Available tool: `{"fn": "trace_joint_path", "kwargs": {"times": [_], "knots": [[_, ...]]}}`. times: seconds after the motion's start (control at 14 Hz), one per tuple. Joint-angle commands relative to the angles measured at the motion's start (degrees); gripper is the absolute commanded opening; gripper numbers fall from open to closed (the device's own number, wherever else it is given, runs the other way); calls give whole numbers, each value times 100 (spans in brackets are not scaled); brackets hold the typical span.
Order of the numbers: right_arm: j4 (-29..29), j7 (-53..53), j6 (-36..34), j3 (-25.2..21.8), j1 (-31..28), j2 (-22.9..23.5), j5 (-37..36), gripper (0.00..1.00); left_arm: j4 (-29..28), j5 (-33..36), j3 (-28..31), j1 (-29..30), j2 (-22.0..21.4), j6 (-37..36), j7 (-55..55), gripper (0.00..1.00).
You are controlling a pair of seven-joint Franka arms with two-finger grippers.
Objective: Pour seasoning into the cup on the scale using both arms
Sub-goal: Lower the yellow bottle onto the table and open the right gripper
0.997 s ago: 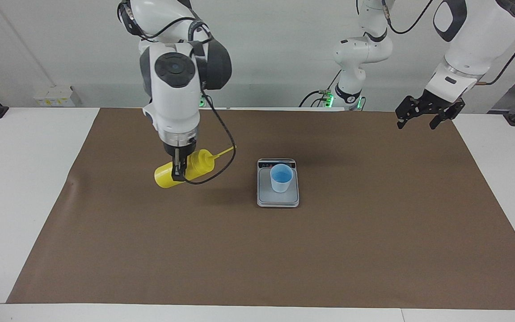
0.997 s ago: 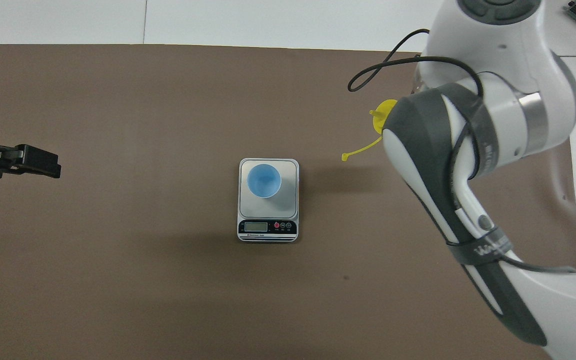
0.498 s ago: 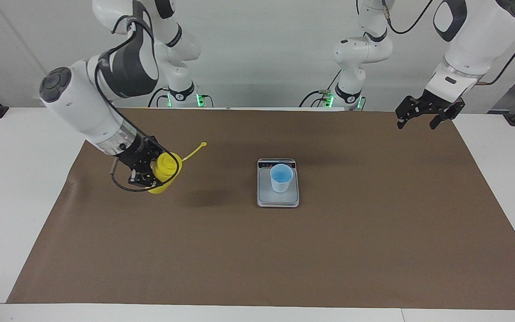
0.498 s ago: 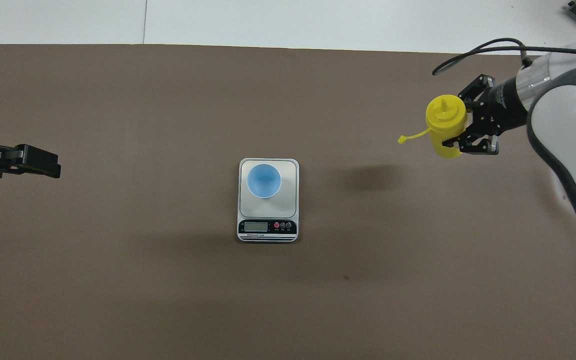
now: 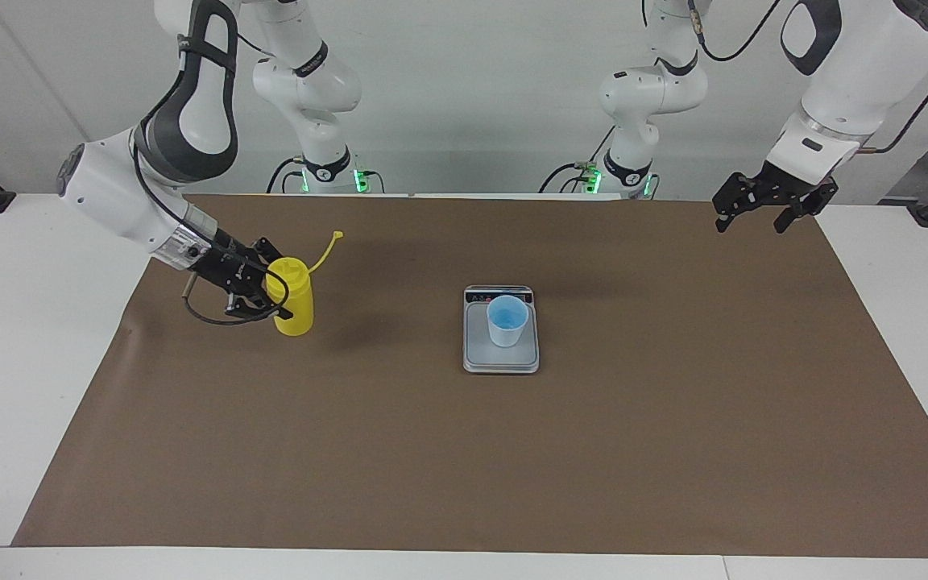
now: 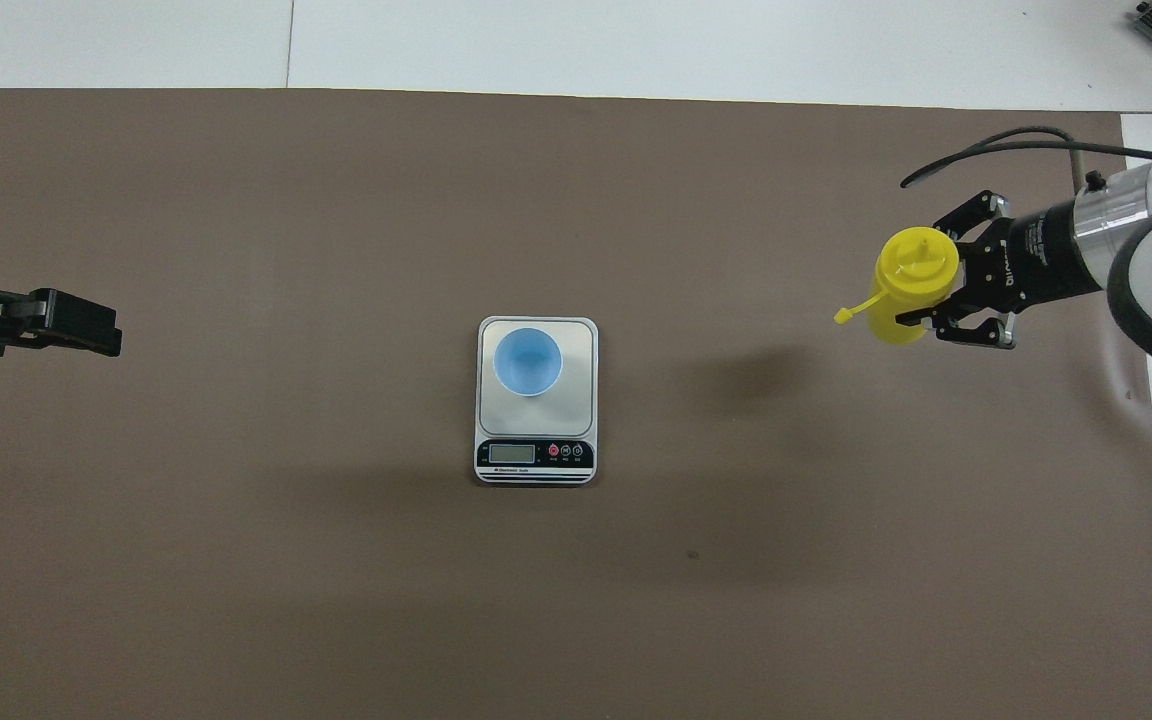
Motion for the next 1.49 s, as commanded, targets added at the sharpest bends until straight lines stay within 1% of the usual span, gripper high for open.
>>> {"fn": "trace_joint_path", "kwargs": {"times": [0.0, 0.14, 0.28, 0.36, 0.43, 0.5, 0.57, 0.64, 0.71, 0.93, 1.0, 1.07, 1.14, 1.28, 1.42], "knots": [[-594, -541, 276, 73, -213, -216, 565, 0, 9, 53, -49, 72, -47, -50, 26, 100], [-857, -559, 556, 73, -134, -181, 828, 0, 9, 53, -41, 72, -47, -50, 27, 100], [-1182, -969, 707, 73, -186, -190, 996, 0, 9, 53, -41, 72, -47, -50, 35, 100], [-1288, -1085, 769, 73, -213, -190, 1014, 5, 9, 53, -49, 72, -56, -50, 27, 100], [-1341, -1078, 865, 73, -204, -181, 1023, 24, 9, 53, -50, 72, -56, -50, 26, 100], [-1403, -1077, 962, 73, -161, -181, 1023, 66, 9, 53, -41, 72, -47, -50, 26, 100], [-1412, -1104, 1006, 73, -134, -181, 1015, 76, 9, 53, -41, 72, -47, -50, 35, 100], [-1412, -1104, 1033, 73, -125, -181, 1014, 81, 9, 53, -41, 72, -47, -50, 35, 100], [-1369, -1060, 1015, 73, -108, -172, 1006, 83, 9, 53, -41, 72, -47, -50, 35, 100], [-1342, -1086, 1033, 64, -72, -172, 927, 83, 9, 53, -41, 72, -47, -50, 35, 100], [-1238, -1069, 998, 55, -81, -172, 857, 85, 9, 53, -41, 72, -47, -50, 27, 100], [-1141, -1060, 954, 55, -99, -181, 656, 93, 9, 53, -49, 72, -47, -50, 35, 100], [-1070, -1060, 954, 46, -99, -225, 393, 100, 9, 53, -41, 80, -47, -50, 35, 100], [-921, -1121, 928, 37, -160, -304, -248, 100, 9, 53, -50, 72, -47, -50, 26, 100], [-763, -1226, 927, 37, -169, -479, -863, 100, 9, 53, -49, 72, -47, -50, 35, 100]]}}
